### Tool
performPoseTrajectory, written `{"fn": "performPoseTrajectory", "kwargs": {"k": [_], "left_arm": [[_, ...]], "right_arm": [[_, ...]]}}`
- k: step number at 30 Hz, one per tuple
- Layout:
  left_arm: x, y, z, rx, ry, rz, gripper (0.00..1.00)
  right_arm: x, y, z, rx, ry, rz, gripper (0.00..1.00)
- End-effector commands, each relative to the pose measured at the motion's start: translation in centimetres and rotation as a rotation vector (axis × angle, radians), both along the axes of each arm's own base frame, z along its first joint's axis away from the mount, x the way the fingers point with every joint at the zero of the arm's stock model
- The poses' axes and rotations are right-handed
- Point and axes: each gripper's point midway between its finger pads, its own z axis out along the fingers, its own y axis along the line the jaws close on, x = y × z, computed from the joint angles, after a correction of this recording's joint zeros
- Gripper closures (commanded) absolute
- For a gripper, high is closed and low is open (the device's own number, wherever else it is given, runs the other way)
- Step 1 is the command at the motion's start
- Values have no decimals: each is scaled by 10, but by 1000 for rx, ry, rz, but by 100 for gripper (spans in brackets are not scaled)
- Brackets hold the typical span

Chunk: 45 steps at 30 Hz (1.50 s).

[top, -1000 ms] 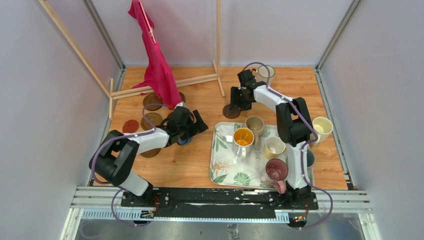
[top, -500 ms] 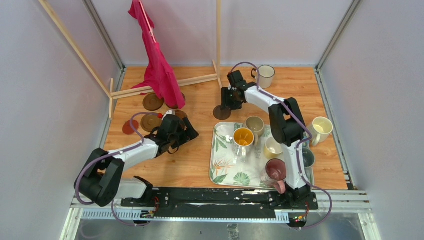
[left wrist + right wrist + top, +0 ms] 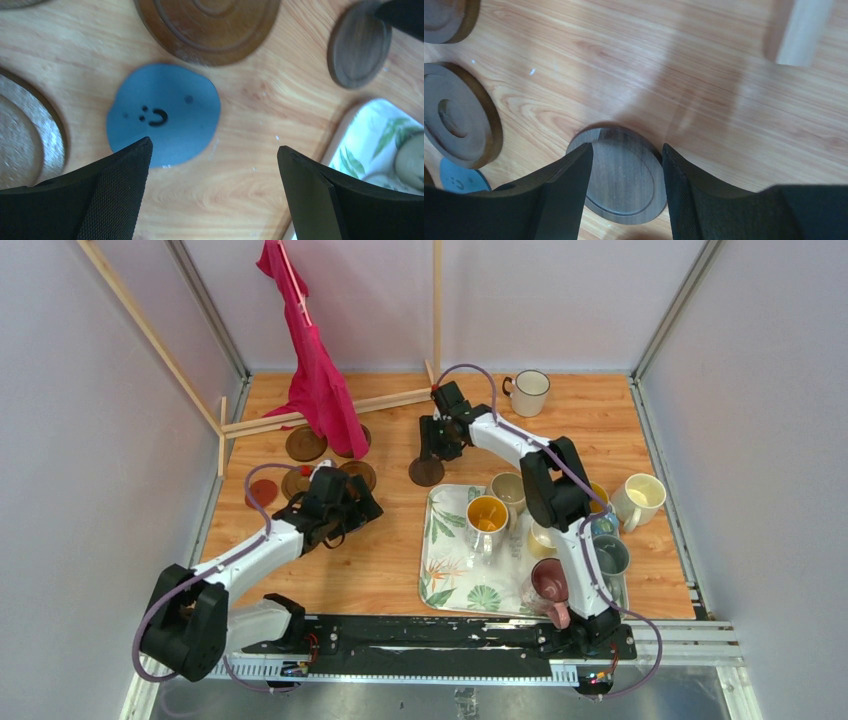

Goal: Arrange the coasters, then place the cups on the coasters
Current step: Move the coaster to the center of the board.

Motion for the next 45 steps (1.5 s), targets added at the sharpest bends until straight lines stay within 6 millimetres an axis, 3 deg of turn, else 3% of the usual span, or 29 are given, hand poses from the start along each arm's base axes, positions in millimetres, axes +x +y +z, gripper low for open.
{"fn": "performPoseTrajectory", "kwargs": {"k": [1,8,14,23,33,39,45], "left_arm": [[25,19,-6,71,10,44,0],[64,31,-3,115,-12,82,0],[73,33,-12,134,13,90,0],[51,26,-39,85,84,69,0],[14,21,-42,13,101,45,0],[2,19,-36,-5,95,28,0],[6,21,-12,4,51,19,0]], "right_arm": [[-37,11,-38,-65,127,62,42],[-42,21,-35,-59,122,89,42],[-47,28,-37,-53,130,105,42],[-56,44,-26,-21,125,146,42],[-55,47,1,-18,67,160,37],[-45,29,14,-81,11,133,29],[-54,13,7,-114,38,116,34]]}}
